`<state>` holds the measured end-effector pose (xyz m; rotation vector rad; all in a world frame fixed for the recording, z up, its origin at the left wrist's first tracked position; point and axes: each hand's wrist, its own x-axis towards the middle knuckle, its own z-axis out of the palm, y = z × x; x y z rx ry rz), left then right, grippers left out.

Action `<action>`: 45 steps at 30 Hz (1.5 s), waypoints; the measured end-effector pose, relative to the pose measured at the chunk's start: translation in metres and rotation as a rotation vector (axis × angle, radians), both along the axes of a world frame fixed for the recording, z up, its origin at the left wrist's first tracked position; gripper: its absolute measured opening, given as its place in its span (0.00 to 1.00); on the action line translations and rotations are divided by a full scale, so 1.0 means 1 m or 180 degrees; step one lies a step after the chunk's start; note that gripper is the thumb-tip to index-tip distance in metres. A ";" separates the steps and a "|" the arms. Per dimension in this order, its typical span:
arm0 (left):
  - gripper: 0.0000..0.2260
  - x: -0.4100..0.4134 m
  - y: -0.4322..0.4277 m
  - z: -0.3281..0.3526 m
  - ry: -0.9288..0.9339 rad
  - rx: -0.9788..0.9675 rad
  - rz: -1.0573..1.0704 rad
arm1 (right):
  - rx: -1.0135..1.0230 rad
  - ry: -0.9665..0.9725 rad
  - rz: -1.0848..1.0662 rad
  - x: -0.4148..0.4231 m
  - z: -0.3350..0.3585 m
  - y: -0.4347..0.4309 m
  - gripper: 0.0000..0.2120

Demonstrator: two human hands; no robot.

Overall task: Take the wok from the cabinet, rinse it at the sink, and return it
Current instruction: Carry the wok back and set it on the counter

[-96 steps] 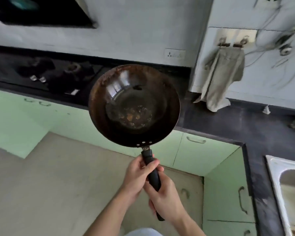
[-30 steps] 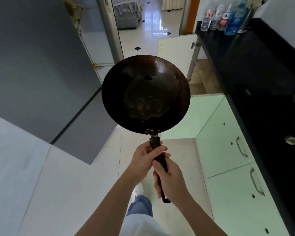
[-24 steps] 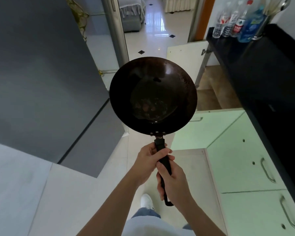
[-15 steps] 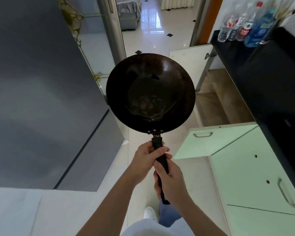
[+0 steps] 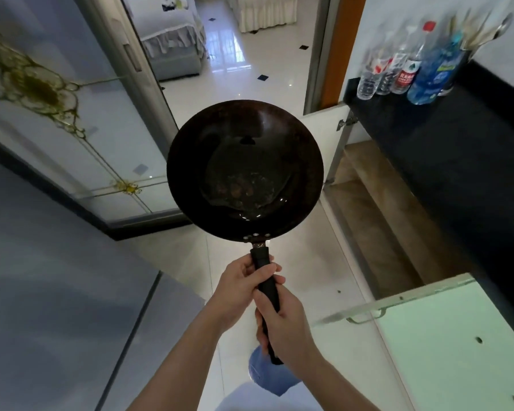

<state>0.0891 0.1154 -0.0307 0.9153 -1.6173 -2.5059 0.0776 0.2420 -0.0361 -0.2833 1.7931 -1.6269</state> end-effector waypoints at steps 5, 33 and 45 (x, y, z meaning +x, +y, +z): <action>0.11 -0.082 -0.037 0.003 -0.0014 0.0032 -0.0194 | -0.0032 -0.0041 -0.0225 -0.073 0.006 -0.036 0.08; 0.11 -0.459 0.013 -0.025 -0.0626 0.0466 -0.3115 | 0.0634 -0.0507 -0.3021 -0.352 -0.018 -0.031 0.04; 0.13 -0.549 0.080 -0.048 -0.0873 0.0333 -0.4182 | 0.1119 -0.0726 -0.4042 -0.420 -0.032 -0.005 0.05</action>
